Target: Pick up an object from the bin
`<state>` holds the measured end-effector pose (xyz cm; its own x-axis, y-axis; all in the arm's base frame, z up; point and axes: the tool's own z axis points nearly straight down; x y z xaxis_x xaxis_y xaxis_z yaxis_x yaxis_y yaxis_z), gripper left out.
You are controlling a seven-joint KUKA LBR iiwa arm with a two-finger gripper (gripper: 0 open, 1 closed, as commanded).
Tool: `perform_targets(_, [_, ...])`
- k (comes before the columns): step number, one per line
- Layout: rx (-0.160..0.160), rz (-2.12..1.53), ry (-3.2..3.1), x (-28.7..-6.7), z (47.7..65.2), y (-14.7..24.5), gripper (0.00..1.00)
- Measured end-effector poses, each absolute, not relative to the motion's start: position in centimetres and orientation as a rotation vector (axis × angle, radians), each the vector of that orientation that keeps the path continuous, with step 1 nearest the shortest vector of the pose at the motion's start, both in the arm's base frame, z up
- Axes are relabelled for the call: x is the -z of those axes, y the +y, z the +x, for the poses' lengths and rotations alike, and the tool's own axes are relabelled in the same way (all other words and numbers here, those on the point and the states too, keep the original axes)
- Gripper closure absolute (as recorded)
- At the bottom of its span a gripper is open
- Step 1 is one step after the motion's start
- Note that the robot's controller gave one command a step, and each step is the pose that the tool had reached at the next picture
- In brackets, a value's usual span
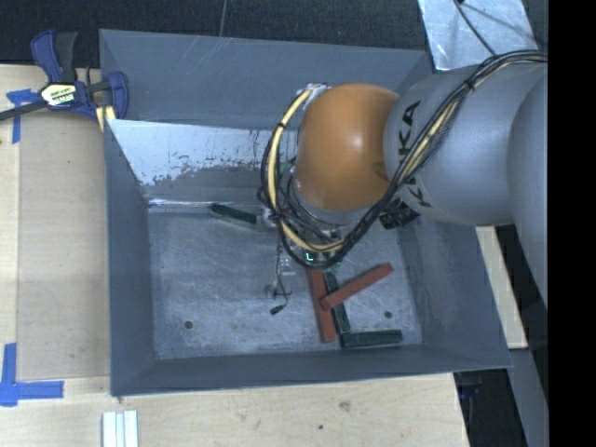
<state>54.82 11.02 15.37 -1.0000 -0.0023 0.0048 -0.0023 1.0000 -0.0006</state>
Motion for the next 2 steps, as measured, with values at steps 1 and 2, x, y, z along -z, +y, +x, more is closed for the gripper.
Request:
perform_targets(1, [0.002, -0.012, -3.147, -15.5, 55.5, 11.1, 0.0])
perform_targets(2, [0.005, -0.161, -3.148, -8.1, 62.0, 14.4, 0.0])
